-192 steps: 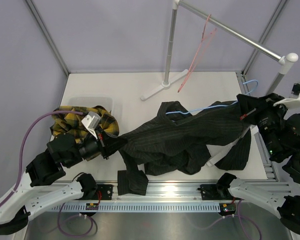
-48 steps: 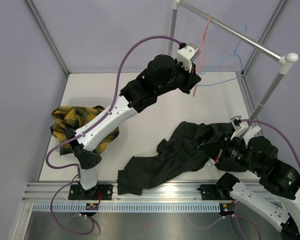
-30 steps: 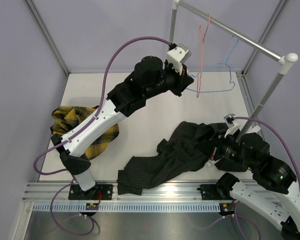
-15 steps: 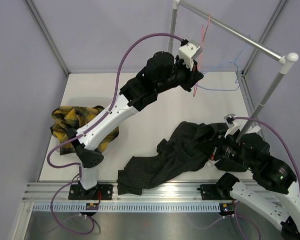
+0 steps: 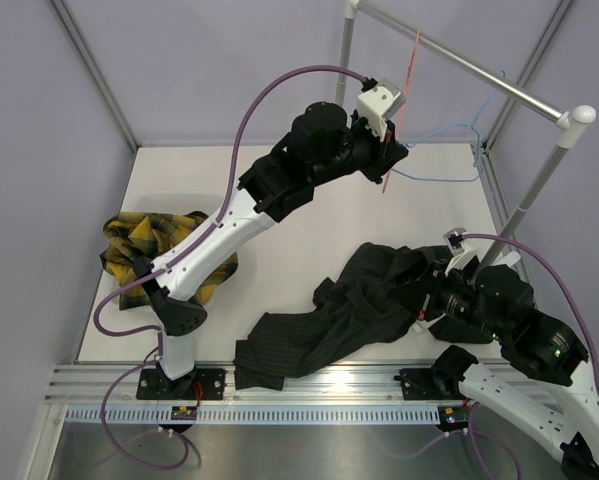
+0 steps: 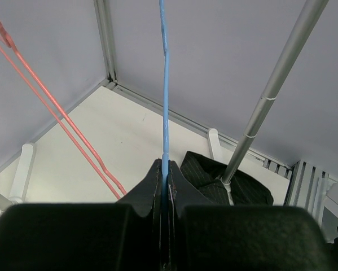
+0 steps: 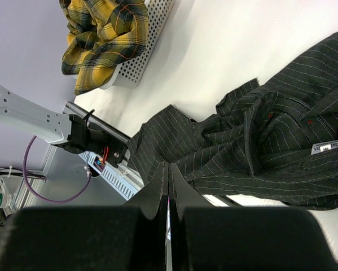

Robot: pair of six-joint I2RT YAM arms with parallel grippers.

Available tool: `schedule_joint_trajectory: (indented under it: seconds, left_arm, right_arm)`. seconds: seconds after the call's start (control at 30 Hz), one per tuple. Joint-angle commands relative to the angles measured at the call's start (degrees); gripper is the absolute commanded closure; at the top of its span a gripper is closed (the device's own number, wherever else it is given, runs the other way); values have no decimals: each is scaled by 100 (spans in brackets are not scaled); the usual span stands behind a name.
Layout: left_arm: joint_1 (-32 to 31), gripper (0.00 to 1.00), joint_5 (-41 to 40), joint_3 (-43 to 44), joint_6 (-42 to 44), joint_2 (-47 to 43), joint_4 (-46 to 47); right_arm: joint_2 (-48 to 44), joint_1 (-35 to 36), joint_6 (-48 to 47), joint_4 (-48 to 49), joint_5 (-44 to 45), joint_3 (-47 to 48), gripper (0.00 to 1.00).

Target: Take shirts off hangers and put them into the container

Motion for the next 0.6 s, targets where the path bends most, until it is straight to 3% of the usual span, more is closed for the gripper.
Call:
schedule_joint_trajectory:
  seconds: [0.0, 0.3, 0.57]
  left_arm:
    - [38, 100, 152, 321, 119, -453, 332]
    - [38, 100, 231, 321, 84, -559, 384]
    - [38, 100, 187, -223, 40, -980, 568]
  right_arm:
    - [66, 24, 0, 217, -102, -44, 100]
    - [75, 15, 8, 200, -84, -53, 100]
    - [93, 24, 0, 226, -76, -79, 100]
